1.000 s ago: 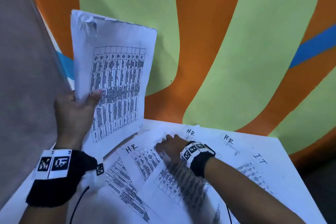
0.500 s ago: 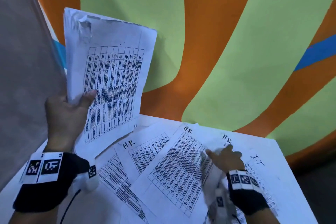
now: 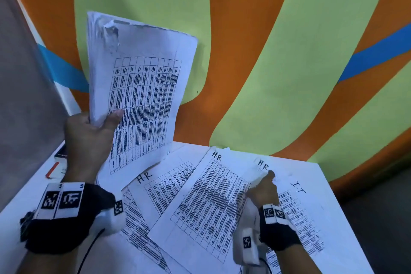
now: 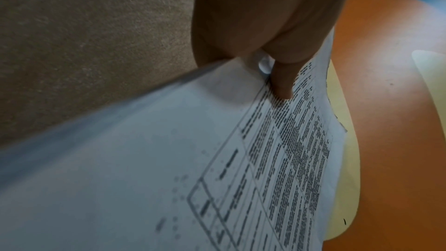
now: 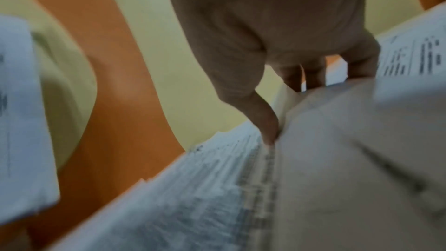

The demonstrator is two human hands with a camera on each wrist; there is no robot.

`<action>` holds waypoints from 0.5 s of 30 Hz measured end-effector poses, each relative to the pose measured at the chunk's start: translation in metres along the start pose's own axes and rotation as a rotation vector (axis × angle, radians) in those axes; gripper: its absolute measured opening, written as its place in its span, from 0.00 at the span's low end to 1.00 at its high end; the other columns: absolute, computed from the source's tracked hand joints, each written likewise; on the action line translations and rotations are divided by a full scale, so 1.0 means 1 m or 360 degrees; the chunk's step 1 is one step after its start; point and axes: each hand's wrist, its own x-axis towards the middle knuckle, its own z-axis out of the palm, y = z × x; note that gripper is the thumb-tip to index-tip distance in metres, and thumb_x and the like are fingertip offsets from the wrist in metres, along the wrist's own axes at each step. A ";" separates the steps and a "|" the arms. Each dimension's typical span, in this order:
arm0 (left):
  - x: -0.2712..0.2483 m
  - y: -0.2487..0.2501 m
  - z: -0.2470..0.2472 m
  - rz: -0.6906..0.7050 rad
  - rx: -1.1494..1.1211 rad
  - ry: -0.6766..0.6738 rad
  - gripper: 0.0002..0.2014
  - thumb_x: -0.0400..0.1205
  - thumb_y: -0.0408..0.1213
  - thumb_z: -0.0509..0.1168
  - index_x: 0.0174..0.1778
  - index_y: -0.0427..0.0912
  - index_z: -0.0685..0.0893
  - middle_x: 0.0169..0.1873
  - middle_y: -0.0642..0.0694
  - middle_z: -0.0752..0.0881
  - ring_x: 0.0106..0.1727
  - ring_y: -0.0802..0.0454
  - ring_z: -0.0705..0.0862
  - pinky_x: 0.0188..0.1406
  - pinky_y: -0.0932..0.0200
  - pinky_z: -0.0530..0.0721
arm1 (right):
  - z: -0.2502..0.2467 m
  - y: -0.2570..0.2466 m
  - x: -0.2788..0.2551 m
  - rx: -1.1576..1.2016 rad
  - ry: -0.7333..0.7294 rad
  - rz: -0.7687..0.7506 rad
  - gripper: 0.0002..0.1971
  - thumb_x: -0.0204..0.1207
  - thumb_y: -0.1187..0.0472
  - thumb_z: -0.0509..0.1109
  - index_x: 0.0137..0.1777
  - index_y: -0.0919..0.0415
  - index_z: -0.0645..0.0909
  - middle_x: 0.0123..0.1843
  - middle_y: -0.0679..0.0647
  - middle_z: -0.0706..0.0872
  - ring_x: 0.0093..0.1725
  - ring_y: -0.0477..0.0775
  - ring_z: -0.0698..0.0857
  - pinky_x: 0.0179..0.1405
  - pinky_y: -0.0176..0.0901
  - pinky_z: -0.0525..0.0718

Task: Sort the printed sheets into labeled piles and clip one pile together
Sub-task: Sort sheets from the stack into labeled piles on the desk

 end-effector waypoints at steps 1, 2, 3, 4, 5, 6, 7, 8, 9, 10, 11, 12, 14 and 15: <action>0.000 0.000 -0.001 0.0000 -0.0001 0.0002 0.24 0.75 0.45 0.74 0.32 0.24 0.76 0.29 0.40 0.73 0.32 0.49 0.70 0.31 0.55 0.68 | -0.002 0.001 -0.002 -0.0026 0.0119 -0.0052 0.46 0.69 0.65 0.74 0.80 0.60 0.46 0.38 0.61 0.83 0.41 0.63 0.85 0.41 0.54 0.85; 0.000 0.001 -0.003 0.0001 -0.0011 0.0004 0.23 0.75 0.44 0.74 0.32 0.25 0.77 0.29 0.40 0.74 0.32 0.49 0.70 0.31 0.55 0.69 | -0.003 0.002 -0.003 -0.0084 0.0208 -0.0137 0.41 0.70 0.66 0.71 0.79 0.59 0.52 0.39 0.62 0.85 0.40 0.64 0.86 0.38 0.52 0.85; 0.001 0.001 -0.004 0.0006 -0.0022 0.0011 0.22 0.75 0.44 0.74 0.32 0.27 0.78 0.30 0.40 0.75 0.32 0.49 0.70 0.31 0.56 0.69 | -0.004 0.002 -0.004 -0.0155 0.0277 -0.0213 0.32 0.72 0.67 0.68 0.75 0.60 0.60 0.41 0.63 0.86 0.40 0.65 0.87 0.35 0.50 0.84; 0.001 0.001 -0.005 0.0008 -0.0034 0.0018 0.19 0.75 0.43 0.74 0.32 0.29 0.79 0.30 0.40 0.75 0.32 0.50 0.71 0.31 0.57 0.70 | -0.005 0.003 -0.005 -0.0170 0.0345 -0.0299 0.22 0.72 0.68 0.66 0.67 0.61 0.69 0.42 0.64 0.87 0.41 0.67 0.87 0.35 0.50 0.83; 0.001 0.001 -0.006 0.0011 -0.0037 0.0026 0.17 0.75 0.43 0.74 0.33 0.32 0.80 0.30 0.41 0.76 0.30 0.51 0.71 0.30 0.58 0.69 | -0.009 0.002 -0.009 -0.0115 0.0393 -0.0384 0.11 0.72 0.69 0.66 0.55 0.62 0.76 0.41 0.65 0.87 0.42 0.68 0.87 0.36 0.51 0.84; 0.002 0.002 -0.008 0.0015 -0.0040 0.0037 0.15 0.76 0.42 0.74 0.34 0.34 0.80 0.29 0.42 0.77 0.28 0.53 0.72 0.29 0.59 0.70 | -0.014 0.000 -0.011 0.0003 0.0414 -0.0488 0.04 0.72 0.70 0.66 0.44 0.62 0.77 0.39 0.65 0.87 0.42 0.68 0.87 0.36 0.50 0.84; 0.002 0.003 -0.009 0.0023 -0.0038 0.0043 0.14 0.76 0.42 0.74 0.34 0.36 0.81 0.27 0.43 0.77 0.25 0.58 0.72 0.28 0.62 0.70 | -0.020 -0.001 -0.011 0.0179 0.0425 -0.0589 0.05 0.73 0.70 0.67 0.39 0.61 0.77 0.36 0.63 0.86 0.41 0.66 0.86 0.34 0.46 0.81; 0.003 0.005 -0.012 0.0029 -0.0036 0.0049 0.12 0.76 0.42 0.74 0.35 0.38 0.81 0.25 0.45 0.76 0.24 0.64 0.73 0.26 0.64 0.71 | -0.030 -0.006 -0.012 0.0360 0.0415 -0.0695 0.06 0.75 0.70 0.67 0.39 0.61 0.78 0.35 0.61 0.84 0.41 0.63 0.86 0.32 0.42 0.77; 0.003 0.006 -0.014 0.0040 -0.0026 0.0052 0.11 0.76 0.41 0.73 0.35 0.39 0.81 0.25 0.47 0.77 0.24 0.65 0.73 0.24 0.65 0.71 | -0.043 -0.012 -0.014 0.0532 0.0391 -0.0802 0.06 0.77 0.70 0.67 0.40 0.60 0.79 0.36 0.58 0.84 0.40 0.60 0.84 0.33 0.39 0.75; 0.003 0.006 -0.017 0.0045 -0.0012 0.0054 0.11 0.77 0.41 0.73 0.36 0.40 0.81 0.26 0.46 0.77 0.28 0.61 0.75 0.24 0.65 0.72 | -0.058 -0.021 -0.017 0.0667 0.0347 -0.0924 0.06 0.78 0.70 0.67 0.43 0.59 0.80 0.37 0.56 0.84 0.40 0.57 0.83 0.33 0.37 0.75; 0.003 0.006 -0.021 0.0044 0.0005 0.0066 0.10 0.77 0.41 0.73 0.37 0.40 0.81 0.29 0.44 0.79 0.32 0.55 0.76 0.25 0.64 0.72 | -0.073 -0.032 -0.021 0.0755 0.0294 -0.1033 0.06 0.79 0.70 0.66 0.45 0.59 0.80 0.39 0.54 0.85 0.40 0.54 0.82 0.34 0.33 0.75; 0.003 0.006 -0.025 0.0033 0.0013 0.0082 0.09 0.77 0.41 0.73 0.38 0.40 0.82 0.32 0.43 0.80 0.34 0.51 0.76 0.27 0.62 0.73 | -0.089 -0.045 -0.025 0.0809 0.0243 -0.1118 0.05 0.79 0.70 0.66 0.48 0.59 0.81 0.40 0.53 0.85 0.40 0.50 0.83 0.34 0.30 0.76; 0.004 0.006 -0.034 0.0002 0.0007 0.0114 0.09 0.77 0.41 0.73 0.41 0.40 0.82 0.37 0.40 0.82 0.37 0.49 0.77 0.31 0.59 0.74 | -0.113 -0.071 -0.031 0.0882 0.0142 -0.1210 0.06 0.79 0.70 0.66 0.53 0.62 0.82 0.42 0.48 0.86 0.35 0.33 0.83 0.31 0.22 0.77; 0.005 0.005 -0.039 -0.0012 0.0017 0.0132 0.09 0.77 0.42 0.73 0.41 0.39 0.83 0.37 0.40 0.82 0.38 0.49 0.78 0.30 0.60 0.74 | -0.120 -0.083 -0.034 0.0895 0.0075 -0.1239 0.06 0.80 0.70 0.66 0.53 0.63 0.82 0.41 0.46 0.86 0.31 0.27 0.82 0.29 0.19 0.77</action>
